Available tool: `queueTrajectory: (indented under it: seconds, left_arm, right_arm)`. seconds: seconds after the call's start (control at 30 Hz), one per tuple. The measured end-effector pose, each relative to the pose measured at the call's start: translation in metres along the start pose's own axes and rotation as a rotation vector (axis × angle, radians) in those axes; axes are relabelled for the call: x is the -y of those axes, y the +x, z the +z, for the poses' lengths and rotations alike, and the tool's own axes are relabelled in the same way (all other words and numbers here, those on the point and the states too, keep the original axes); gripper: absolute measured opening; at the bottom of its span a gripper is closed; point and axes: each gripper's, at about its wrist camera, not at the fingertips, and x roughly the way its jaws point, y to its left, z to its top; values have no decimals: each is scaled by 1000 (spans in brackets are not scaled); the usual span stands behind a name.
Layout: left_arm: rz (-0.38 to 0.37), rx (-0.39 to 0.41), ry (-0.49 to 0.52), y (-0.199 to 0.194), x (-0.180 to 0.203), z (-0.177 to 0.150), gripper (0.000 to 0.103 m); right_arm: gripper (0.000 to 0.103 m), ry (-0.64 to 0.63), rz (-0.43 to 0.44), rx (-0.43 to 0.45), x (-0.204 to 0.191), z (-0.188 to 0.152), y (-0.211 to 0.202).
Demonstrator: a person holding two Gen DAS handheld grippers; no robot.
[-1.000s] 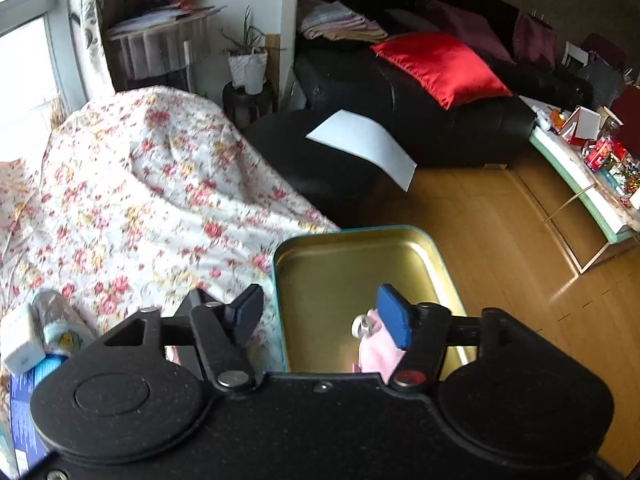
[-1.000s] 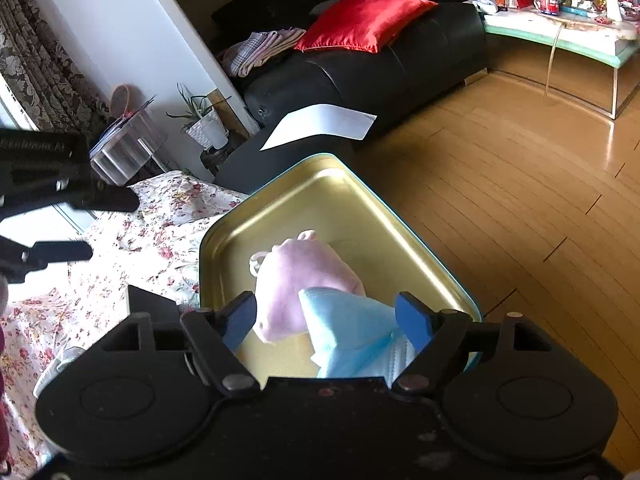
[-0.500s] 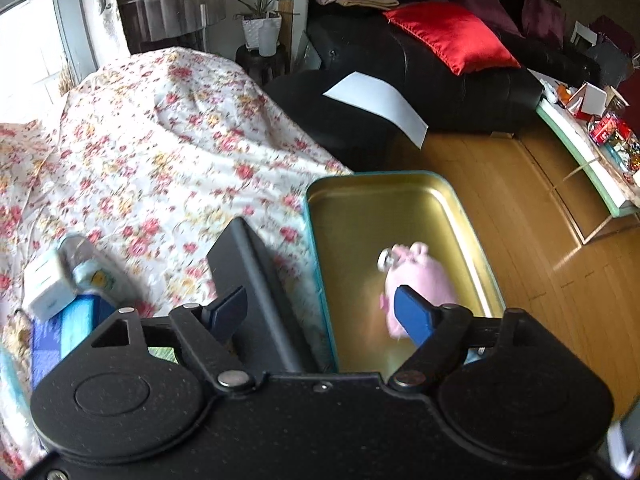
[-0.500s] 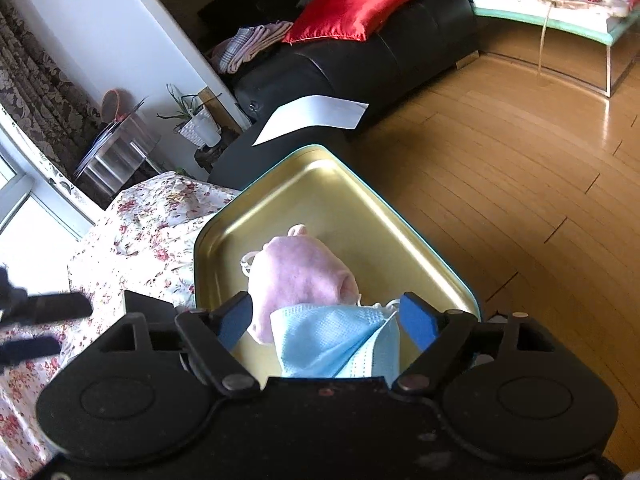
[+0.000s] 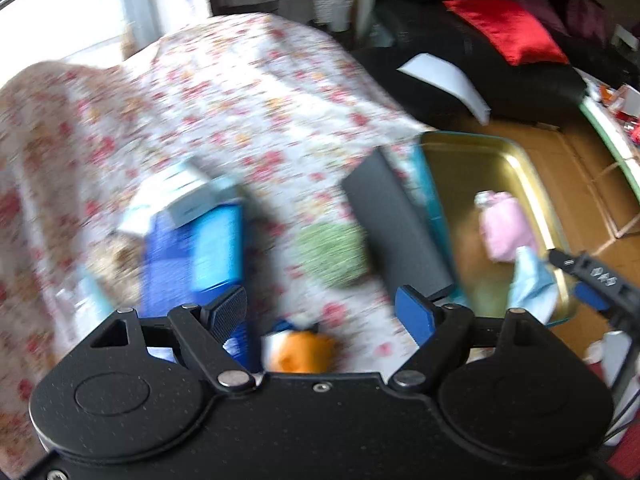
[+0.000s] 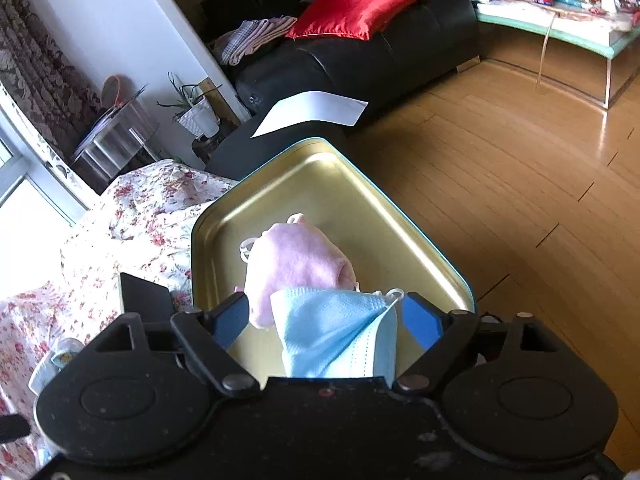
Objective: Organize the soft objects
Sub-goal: 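Withdraw both open tools from the tray back over the bed items, then grasp the orange bow-shaped cloth with the right gripper while the left tool approaches the crumpled blue mask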
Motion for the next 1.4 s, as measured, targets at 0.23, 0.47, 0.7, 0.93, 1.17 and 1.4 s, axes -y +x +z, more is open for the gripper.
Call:
queueTrajectory:
  seconds: [0.23, 0.47, 0.7, 0.93, 1.17, 1.4]
  left_arm:
    - [109, -24, -100, -16, -66, -20, 83]
    - [165, -50, -281, -19, -120, -50, 88]
    - [167, -109, -338, -11, -134, -88, 88]
    - [171, -84, -376, -9, -128, -116, 88]
    - [148, -57, -436, -3, -128, -131, 89]
    - [133, -78, -483, 6, -127, -143, 89]
  right_arm:
    - [86, -43, -9, 7, -4, -5, -7]
    - [86, -120, -31, 12, -17, -12, -11]
    - [86, -252, -61, 42, -34, -24, -16]
    - [87, -360, -64, 77, -47, -35, -25]
    - [87, -475, -48, 171, -62, -50, -45]
    - [87, -678, 24, 237, -93, -89, -74]
